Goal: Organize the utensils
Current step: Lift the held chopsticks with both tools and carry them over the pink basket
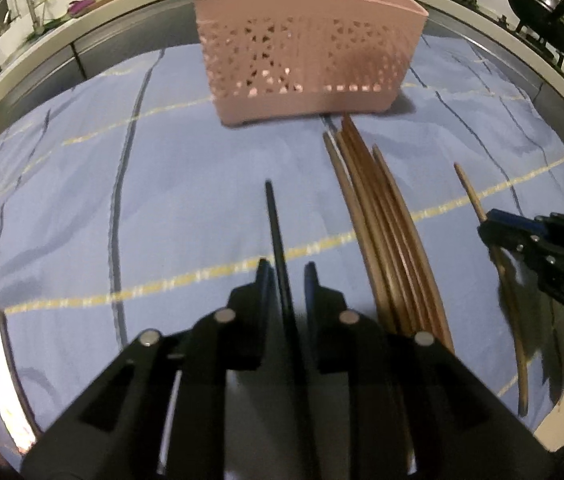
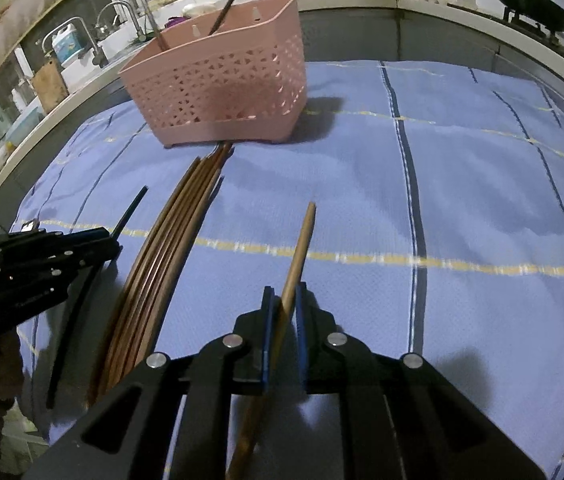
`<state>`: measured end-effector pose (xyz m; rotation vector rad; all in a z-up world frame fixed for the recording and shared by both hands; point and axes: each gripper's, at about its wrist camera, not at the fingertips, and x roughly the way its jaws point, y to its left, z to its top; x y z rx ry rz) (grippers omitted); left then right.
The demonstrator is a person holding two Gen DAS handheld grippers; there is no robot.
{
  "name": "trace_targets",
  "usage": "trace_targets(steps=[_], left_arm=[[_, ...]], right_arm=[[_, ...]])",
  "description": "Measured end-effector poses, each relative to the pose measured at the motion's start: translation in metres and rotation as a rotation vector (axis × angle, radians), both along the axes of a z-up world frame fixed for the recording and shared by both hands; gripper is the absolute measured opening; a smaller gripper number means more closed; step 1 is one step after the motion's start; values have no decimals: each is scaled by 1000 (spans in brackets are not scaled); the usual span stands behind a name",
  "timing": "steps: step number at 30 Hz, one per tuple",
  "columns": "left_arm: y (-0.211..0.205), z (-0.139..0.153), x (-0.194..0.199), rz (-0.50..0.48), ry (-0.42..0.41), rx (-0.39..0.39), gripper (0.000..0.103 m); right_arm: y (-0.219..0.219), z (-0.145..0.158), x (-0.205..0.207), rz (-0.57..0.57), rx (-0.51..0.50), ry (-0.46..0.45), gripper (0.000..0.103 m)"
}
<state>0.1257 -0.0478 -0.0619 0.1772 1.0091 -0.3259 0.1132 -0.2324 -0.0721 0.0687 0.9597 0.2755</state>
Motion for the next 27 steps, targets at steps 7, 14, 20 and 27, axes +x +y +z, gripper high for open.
trace_targets(steps=[7, 14, 20, 27], left_arm=[[21, 12, 11, 36, 39, -159, 4], [49, 82, -17, 21, -125, -293, 4], [54, 131, -41, -10, -261, -342, 4], [47, 134, -33, -13, -252, -329, 4]], right_arm=[[10, 11, 20, 55, 48, -18, 6], [6, 75, -9, 103, 125, -235, 5], [3, 117, -33, 102, 154, -399, 5], [6, 125, -33, 82, 136, -421, 5]])
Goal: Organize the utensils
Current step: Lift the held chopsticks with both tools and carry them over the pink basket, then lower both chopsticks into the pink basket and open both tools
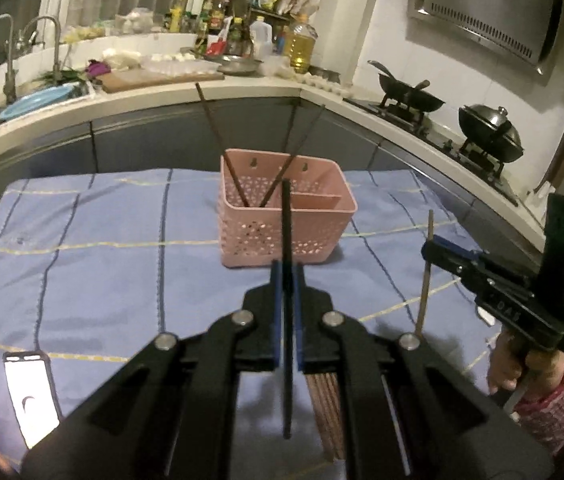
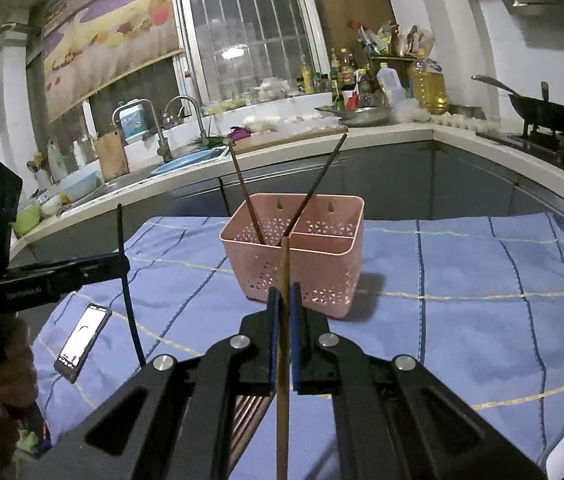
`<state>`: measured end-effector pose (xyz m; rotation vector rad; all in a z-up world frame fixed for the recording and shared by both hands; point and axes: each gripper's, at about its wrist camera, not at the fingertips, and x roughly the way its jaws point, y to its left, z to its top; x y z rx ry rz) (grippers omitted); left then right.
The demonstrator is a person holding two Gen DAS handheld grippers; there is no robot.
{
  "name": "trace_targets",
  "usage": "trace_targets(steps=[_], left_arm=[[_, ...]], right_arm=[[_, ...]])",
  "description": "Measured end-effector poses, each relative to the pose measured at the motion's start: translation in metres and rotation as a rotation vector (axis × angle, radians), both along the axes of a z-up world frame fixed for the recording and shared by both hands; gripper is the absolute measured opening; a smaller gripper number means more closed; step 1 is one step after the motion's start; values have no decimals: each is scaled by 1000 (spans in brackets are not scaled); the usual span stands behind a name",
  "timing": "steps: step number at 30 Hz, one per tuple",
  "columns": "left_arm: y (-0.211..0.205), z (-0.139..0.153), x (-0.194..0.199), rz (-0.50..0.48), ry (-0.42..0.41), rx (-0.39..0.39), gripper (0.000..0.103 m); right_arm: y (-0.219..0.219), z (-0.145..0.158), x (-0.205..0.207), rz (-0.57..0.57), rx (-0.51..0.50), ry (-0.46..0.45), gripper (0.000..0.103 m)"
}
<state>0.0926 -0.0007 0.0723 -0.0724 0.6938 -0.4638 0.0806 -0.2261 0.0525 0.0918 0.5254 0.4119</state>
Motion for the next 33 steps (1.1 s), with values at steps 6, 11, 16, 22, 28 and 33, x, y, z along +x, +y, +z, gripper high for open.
trace_targets(steps=[6, 11, 16, 22, 28, 33], left_arm=[[2, 48, 2, -16, -79, -25, 4], [0, 109, 15, -29, -176, -66, 4], [-6, 153, 42, 8, -267, -64, 4], [-16, 148, 90, 57, -260, -33, 4], [-18, 99, 134, 75, -149, -8, 4], [-28, 57, 152, 89, -53, 60, 8]], right_arm=[[-6, 39, 11, 19, 88, -40, 5], [-2, 99, 35, 48, 154, -130, 5], [11, 148, 73, 22, 144, -225, 5], [30, 147, 123, 3, 94, -228, 5], [41, 99, 147, 5, 47, -127, 5], [44, 64, 159, 6, 69, -18, 7]])
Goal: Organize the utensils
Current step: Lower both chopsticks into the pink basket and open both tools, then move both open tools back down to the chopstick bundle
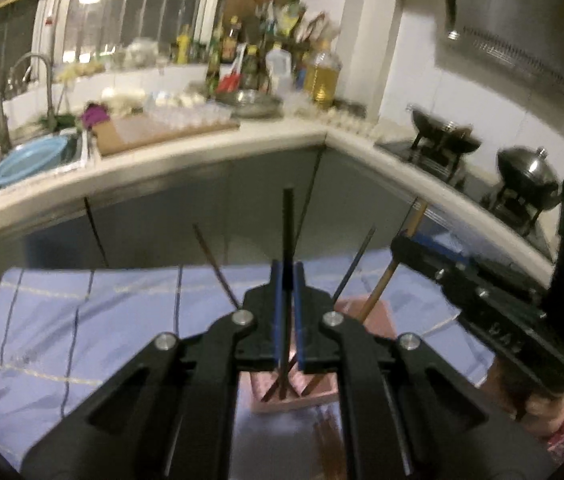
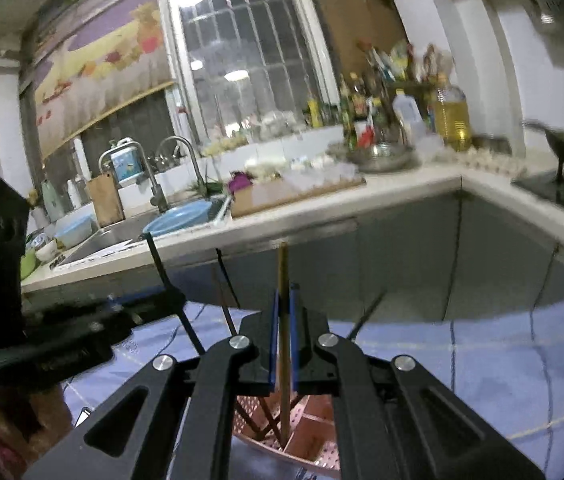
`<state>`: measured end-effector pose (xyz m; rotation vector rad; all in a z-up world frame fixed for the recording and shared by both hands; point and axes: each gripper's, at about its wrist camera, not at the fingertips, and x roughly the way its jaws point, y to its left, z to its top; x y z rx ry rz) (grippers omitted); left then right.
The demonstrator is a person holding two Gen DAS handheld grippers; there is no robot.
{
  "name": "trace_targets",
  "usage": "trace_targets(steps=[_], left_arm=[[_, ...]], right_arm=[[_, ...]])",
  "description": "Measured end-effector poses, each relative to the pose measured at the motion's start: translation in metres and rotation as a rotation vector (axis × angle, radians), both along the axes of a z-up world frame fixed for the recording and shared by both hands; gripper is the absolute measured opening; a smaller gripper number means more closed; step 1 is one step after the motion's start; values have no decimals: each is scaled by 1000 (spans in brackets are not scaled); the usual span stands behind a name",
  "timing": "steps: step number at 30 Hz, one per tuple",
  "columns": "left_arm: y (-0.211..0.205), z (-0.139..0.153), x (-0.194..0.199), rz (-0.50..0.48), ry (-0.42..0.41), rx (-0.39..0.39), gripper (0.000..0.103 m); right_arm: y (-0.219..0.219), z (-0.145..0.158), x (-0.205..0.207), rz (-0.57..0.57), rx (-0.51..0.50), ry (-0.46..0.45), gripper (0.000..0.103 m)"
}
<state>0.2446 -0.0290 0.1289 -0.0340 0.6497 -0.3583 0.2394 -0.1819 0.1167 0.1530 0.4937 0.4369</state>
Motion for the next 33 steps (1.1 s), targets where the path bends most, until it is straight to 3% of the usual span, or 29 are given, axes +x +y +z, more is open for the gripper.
trace_targets(steps=[2, 3, 6, 8, 11, 15, 17, 21, 25, 33], left_arm=[[1, -8, 0, 20, 23, 11, 22], [5, -9, -4, 41, 17, 0, 29], [16, 4, -28, 100, -53, -37, 36], [26, 12, -51, 156, -114, -62, 43], [39, 10, -97, 207, -187, -99, 44], [43, -36, -151, 205, -168, -50, 45], [40, -64, -162, 182, -109, -16, 45], [35, -132, -178, 130, 66, 43, 45], [37, -168, -188, 101, 158, 48, 45], [30, -186, -193, 68, 205, 46, 45]], right_arm=[[1, -3, 2, -4, 12, 33, 13], [0, -1, -1, -9, 25, 24, 21], [-7, 16, -22, -50, 66, -69, 58], [-13, 28, -40, -61, 83, -120, 63], [-30, 36, -83, -101, 144, -197, 66], [-46, 5, -141, -164, 178, -214, 98], [-49, -27, -161, -160, 181, -153, 99], [-49, -103, -178, -164, 117, 86, 99], [-47, -151, -183, -205, 86, 262, 99], [-30, -159, -190, -219, 39, 276, 98]])
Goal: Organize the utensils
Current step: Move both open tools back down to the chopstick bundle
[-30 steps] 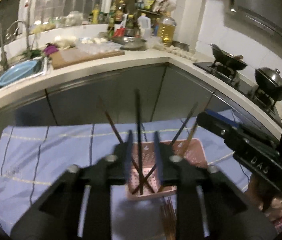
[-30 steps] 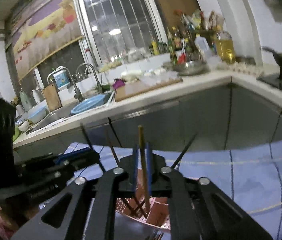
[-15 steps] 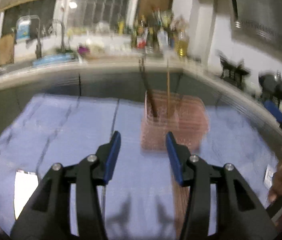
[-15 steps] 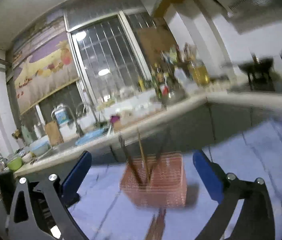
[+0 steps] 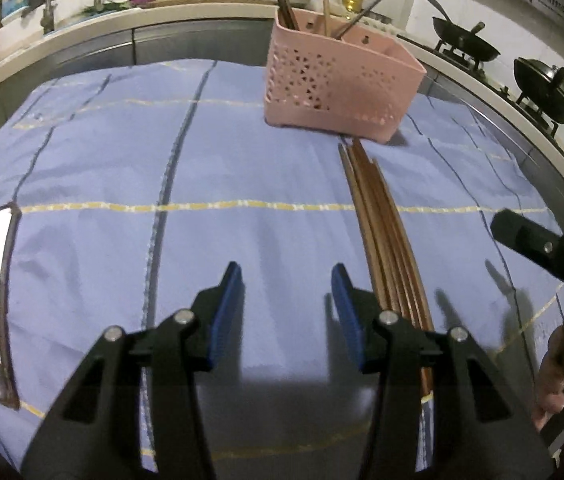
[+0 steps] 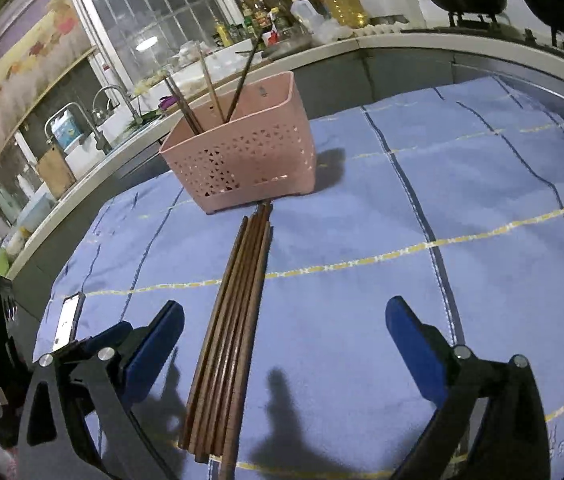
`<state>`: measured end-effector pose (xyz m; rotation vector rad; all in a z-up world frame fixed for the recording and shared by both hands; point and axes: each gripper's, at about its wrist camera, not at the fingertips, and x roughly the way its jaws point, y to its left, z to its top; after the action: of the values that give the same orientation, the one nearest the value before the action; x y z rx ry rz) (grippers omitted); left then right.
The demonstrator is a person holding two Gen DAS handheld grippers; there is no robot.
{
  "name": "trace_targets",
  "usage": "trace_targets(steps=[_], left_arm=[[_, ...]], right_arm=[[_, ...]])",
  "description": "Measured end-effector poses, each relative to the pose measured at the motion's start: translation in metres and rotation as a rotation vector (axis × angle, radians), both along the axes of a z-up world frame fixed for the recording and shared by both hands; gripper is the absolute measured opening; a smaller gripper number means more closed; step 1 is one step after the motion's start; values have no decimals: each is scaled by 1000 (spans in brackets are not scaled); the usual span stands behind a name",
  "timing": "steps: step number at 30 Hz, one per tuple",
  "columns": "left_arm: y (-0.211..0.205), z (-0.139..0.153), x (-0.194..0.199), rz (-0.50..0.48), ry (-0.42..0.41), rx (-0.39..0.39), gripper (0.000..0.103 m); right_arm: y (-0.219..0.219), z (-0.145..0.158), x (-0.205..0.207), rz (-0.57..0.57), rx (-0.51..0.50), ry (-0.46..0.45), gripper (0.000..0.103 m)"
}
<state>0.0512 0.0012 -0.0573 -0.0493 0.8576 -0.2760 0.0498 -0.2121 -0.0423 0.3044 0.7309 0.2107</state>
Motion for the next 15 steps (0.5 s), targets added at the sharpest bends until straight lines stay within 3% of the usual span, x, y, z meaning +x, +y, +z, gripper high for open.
trace_targets(steps=[2, 7, 10, 15], left_arm=[[0, -2, 1, -3, 4, -1, 45], [2, -7, 4, -1, 32, -21, 45], [1, -9, 5, -2, 42, -22, 45], [1, -11, 4, -5, 39, -13, 45]], right_arm=[[2, -3, 0, 2, -3, 14, 96], [4, -10, 6, 9, -34, 58, 70], [2, -15, 8, 8, -25, 91, 59], [-1, -21, 11, -6, -18, 124, 52]])
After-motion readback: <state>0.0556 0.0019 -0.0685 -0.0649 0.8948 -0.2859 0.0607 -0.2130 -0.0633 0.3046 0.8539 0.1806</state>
